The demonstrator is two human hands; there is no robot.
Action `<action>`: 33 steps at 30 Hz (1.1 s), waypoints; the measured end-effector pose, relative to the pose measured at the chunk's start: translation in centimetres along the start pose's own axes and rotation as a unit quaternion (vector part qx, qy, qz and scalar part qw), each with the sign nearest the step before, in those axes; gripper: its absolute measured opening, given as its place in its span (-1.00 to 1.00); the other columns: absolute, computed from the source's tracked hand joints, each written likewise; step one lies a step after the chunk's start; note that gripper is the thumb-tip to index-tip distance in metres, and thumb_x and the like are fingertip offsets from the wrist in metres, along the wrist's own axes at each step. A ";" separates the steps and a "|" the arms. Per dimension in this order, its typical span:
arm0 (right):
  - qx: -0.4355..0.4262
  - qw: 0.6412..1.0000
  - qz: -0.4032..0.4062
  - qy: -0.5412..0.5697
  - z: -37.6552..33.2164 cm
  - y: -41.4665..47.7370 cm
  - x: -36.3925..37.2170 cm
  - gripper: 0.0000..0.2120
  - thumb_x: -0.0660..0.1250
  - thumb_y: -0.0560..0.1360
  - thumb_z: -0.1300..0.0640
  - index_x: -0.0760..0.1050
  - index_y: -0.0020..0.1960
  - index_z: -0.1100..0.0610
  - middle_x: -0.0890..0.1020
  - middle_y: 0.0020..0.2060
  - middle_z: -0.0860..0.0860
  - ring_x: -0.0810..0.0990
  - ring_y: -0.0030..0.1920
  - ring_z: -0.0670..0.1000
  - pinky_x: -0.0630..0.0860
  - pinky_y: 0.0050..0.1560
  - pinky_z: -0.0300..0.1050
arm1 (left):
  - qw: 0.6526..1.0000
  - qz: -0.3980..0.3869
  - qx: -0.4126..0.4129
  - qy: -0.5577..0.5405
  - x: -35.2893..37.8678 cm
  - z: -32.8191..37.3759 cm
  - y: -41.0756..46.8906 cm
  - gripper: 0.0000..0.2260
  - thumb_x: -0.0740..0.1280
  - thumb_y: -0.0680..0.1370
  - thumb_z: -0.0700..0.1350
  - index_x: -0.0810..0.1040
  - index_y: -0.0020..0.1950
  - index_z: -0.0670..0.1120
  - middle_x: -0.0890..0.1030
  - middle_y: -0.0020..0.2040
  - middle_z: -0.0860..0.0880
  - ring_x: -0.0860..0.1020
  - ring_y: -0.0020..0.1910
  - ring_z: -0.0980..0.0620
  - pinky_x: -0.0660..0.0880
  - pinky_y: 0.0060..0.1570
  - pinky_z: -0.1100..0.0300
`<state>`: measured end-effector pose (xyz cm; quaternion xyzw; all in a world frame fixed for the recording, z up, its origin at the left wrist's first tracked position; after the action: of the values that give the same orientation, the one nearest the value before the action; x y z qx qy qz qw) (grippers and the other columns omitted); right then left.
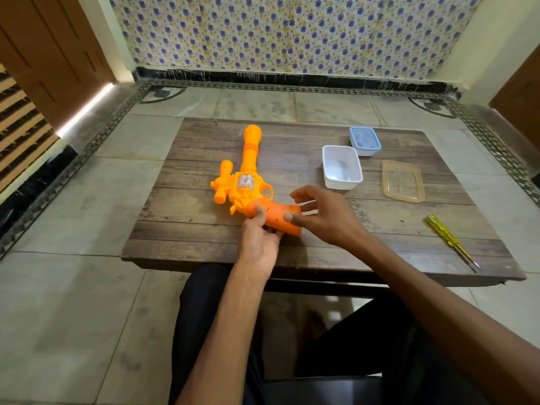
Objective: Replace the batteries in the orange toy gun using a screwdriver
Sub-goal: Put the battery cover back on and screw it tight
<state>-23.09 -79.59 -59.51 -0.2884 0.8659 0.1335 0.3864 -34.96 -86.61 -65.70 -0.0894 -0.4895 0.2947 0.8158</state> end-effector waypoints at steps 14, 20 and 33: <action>0.205 0.947 0.238 -0.071 11.8 -6.5 -8.3 -0.90 0.38 0.48 0.17 0.67 -0.09 0.09 0.71 -0.18 0.02 0.66 -0.12 0.03 0.50 -0.06 -0.17 | 0.995 0.009 0.055 0.080 0.1 -1.7 -0.4 -0.70 0.23 0.65 -0.24 0.34 0.38 -0.16 0.52 0.28 -0.11 0.55 0.12 0.05 0.44 0.27 -0.05; 0.218 0.946 0.219 -0.102 14.7 -5.6 -9.1 -0.90 0.41 0.48 0.13 0.69 -0.09 0.12 0.72 -0.13 0.07 0.65 -0.06 0.10 0.46 -0.01 -0.14 | 0.993 0.010 0.058 0.098 -0.3 -1.7 -0.3 -0.58 0.26 0.64 -0.22 0.29 0.49 -0.18 0.46 0.41 -0.14 0.54 0.20 0.04 0.52 0.08 0.08; 0.220 0.946 0.123 -0.206 14.1 -3.3 -8.2 -0.77 0.31 0.53 0.19 0.47 -0.28 0.23 0.58 -0.22 0.19 0.58 -0.15 0.25 0.37 -0.21 -0.08 | 0.995 0.001 0.048 0.084 -0.5 -1.6 -0.3 -0.56 0.28 0.63 -0.20 0.30 0.50 -0.14 0.48 0.40 -0.10 0.54 0.23 0.03 0.55 0.00 0.11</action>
<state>-8.39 -72.63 -62.81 -0.0538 0.8041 0.0428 0.5905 -33.65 -86.92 -66.80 -0.0749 -0.4039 0.3104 0.8573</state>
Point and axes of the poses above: each hand's wrist, its own y-axis towards the middle knuckle, its own x-axis out of the palm, z = x × y, the point moved 1 cm from there along y, towards the middle knuckle
